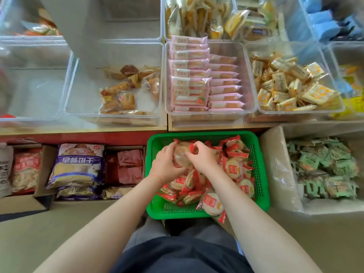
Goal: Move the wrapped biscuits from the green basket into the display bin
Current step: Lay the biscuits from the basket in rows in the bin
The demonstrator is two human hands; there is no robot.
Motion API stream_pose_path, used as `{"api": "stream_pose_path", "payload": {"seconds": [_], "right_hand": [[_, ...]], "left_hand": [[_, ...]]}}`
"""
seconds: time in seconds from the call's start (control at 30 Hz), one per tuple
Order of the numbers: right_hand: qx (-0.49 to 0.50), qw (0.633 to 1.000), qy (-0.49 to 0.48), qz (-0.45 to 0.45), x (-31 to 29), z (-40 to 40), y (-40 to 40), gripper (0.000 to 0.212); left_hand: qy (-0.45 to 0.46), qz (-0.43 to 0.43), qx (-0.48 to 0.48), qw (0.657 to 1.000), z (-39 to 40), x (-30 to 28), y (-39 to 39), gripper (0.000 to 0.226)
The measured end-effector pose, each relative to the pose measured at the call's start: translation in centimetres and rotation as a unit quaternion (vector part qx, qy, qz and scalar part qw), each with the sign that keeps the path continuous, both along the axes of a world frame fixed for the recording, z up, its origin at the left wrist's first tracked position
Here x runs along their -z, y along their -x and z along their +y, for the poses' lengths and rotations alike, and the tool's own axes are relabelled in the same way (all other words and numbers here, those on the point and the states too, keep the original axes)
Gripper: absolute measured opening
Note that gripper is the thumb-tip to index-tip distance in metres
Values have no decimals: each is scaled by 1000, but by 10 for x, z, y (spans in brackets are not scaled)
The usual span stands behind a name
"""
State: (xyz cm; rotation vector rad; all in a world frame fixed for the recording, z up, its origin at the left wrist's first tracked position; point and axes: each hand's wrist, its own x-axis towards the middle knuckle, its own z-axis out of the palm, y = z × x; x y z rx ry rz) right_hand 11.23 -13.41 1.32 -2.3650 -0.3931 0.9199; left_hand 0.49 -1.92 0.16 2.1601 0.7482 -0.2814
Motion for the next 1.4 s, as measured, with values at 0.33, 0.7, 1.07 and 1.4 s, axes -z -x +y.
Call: {"api": "stream_pose_path", "payload": {"seconds": [0.33, 0.7, 1.07, 1.4], "right_hand": [[99, 987, -105, 70, -7, 4, 1, 21], [-172, 954, 224, 97, 22, -22, 22, 64], [-102, 990, 58, 74, -14, -31, 4, 33], [-48, 989, 6, 142, -22, -41, -1, 44]], "left_hand": [[159, 55, -139, 976, 1, -4, -7, 24], [433, 64, -334, 834, 16, 1, 23, 25], [415, 41, -330, 847, 15, -5, 23, 33], [387, 44, -323, 863, 8, -13, 23, 26]]}}
